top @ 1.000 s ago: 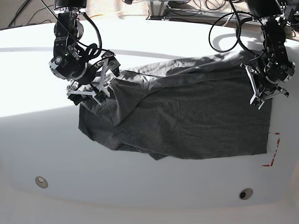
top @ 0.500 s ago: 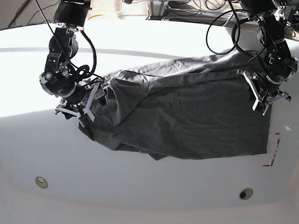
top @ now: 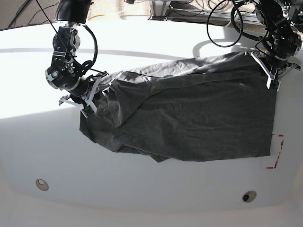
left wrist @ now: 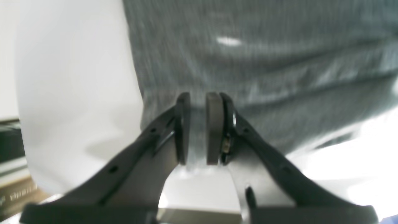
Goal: Layout the t-shirt on the table in an organized manner, then fold the t-shirt properly
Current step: 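Pull the shirt edges apart with both grippers, stretching it flat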
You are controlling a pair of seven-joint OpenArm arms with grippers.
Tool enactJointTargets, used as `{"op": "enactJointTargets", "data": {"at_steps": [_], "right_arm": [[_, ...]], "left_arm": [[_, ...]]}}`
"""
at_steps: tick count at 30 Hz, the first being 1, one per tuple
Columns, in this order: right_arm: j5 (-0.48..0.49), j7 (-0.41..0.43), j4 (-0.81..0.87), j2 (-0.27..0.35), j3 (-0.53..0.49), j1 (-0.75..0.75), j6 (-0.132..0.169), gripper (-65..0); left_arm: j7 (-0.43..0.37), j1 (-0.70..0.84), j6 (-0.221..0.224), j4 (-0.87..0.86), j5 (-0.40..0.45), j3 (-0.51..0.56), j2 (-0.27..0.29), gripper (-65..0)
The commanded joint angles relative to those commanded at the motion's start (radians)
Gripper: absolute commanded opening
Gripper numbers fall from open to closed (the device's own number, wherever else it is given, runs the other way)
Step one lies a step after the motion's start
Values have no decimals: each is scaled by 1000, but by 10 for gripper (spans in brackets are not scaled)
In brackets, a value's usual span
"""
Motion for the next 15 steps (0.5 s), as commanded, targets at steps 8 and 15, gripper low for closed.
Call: {"op": "enactJointTargets", "data": {"at_steps": [8,15], "right_arm": [[-58,3,48,29,25,-17,0,-122],[-52,6,-3,60,109,-15,0,-132]], "left_arm": [[5,40,0,0,0,-9,3,-497],[6,35,0,0,0,-14,-18,-356]]}}
